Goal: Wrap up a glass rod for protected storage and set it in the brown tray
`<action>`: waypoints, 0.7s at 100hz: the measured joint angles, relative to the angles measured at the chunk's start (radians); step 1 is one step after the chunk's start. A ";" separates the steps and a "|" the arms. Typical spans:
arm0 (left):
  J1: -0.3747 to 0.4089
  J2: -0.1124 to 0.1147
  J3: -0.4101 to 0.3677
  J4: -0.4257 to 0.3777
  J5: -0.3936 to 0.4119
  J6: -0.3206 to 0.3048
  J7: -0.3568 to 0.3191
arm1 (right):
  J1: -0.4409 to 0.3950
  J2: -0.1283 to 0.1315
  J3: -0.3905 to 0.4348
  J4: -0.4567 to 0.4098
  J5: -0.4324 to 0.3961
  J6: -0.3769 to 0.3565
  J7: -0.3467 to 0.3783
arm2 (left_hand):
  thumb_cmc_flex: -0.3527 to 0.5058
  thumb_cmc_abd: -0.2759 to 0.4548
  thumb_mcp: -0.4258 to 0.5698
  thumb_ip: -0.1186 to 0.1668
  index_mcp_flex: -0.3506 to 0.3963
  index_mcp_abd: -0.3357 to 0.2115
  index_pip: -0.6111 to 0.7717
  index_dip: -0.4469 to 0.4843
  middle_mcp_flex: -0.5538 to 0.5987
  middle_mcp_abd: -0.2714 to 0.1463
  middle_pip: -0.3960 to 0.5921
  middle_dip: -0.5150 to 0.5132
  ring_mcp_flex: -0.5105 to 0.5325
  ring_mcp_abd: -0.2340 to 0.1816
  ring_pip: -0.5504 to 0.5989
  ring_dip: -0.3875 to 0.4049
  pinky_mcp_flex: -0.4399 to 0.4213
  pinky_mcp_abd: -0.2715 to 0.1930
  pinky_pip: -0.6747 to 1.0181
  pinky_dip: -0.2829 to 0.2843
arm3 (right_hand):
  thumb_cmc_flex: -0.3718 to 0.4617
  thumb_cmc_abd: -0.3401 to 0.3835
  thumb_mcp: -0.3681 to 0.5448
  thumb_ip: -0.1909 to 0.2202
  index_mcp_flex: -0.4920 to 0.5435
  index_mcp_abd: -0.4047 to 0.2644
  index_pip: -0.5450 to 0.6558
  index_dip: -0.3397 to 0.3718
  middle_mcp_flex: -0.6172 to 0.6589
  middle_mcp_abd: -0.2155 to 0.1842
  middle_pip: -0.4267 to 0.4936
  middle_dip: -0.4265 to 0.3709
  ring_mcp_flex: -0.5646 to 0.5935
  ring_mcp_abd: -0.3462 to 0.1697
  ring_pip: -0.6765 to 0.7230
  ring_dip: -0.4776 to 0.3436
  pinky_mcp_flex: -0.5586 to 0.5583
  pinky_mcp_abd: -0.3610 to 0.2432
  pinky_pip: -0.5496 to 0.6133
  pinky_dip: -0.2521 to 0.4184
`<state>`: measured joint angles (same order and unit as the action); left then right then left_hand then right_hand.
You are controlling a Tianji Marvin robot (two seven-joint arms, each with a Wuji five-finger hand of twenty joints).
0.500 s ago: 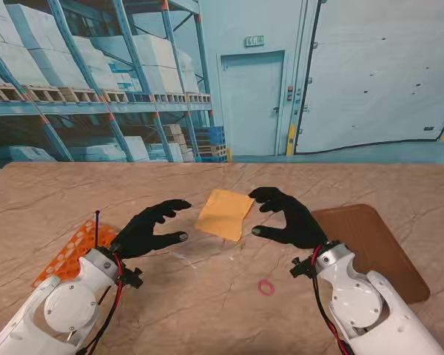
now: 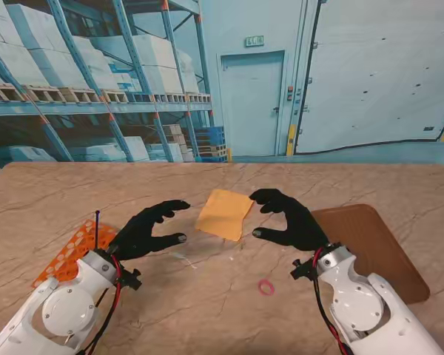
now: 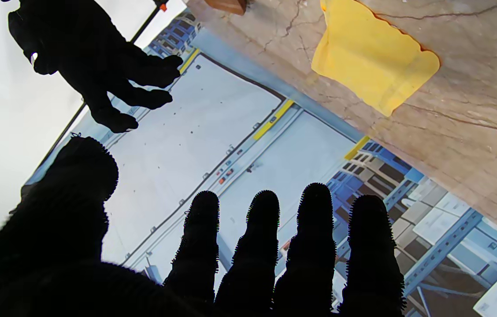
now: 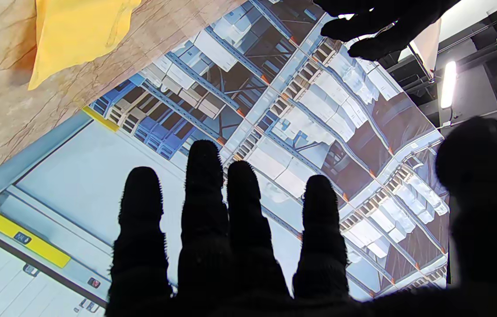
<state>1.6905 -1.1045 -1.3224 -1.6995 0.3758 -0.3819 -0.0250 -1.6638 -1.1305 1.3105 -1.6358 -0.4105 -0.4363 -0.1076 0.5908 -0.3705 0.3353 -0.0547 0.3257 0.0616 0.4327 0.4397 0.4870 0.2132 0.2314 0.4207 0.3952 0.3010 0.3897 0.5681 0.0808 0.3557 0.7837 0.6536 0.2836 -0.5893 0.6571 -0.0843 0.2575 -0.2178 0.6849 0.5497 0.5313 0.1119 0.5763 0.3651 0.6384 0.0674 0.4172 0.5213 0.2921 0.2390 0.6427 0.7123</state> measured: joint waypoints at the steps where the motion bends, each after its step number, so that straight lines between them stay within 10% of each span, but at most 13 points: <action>1: 0.000 0.000 0.000 0.000 0.002 0.000 0.001 | 0.000 0.000 0.000 0.000 0.000 0.001 0.000 | 0.000 0.000 0.004 0.000 0.000 0.000 0.000 0.000 0.000 0.000 0.000 0.000 0.000 0.000 0.000 0.000 0.000 0.000 0.000 0.000 | 0.000 0.000 0.000 0.000 0.000 0.000 0.000 0.000 0.000 0.000 0.000 0.000 0.000 0.000 0.000 0.000 0.000 0.000 0.000 0.000; 70: -0.063 0.008 0.092 0.014 0.118 0.140 0.014 | -0.005 -0.004 0.004 -0.001 -0.009 0.020 -0.022 | 0.012 0.000 0.043 0.000 0.001 0.000 0.000 0.000 0.011 0.000 0.001 0.005 -0.031 -0.009 -0.026 -0.003 -0.020 0.000 -0.001 -0.011 | 0.000 0.000 0.000 0.000 0.012 0.004 0.004 -0.010 0.011 0.001 0.006 0.000 0.009 0.001 0.012 0.001 0.002 0.000 0.005 0.000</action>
<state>1.6277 -1.0963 -1.2301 -1.6850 0.4942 -0.2417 -0.0114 -1.6689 -1.1348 1.3140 -1.6371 -0.4199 -0.4159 -0.1299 0.6025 -0.3705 0.3780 -0.0546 0.3269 0.0616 0.4327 0.4397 0.4977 0.2131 0.2321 0.4257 0.3645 0.2918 0.3633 0.5652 0.0606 0.3557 0.7825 0.6430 0.2836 -0.5892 0.6571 -0.0843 0.2696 -0.2136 0.6889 0.5401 0.5418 0.1124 0.5820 0.3651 0.6473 0.0682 0.4293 0.5227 0.2940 0.2389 0.6474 0.7123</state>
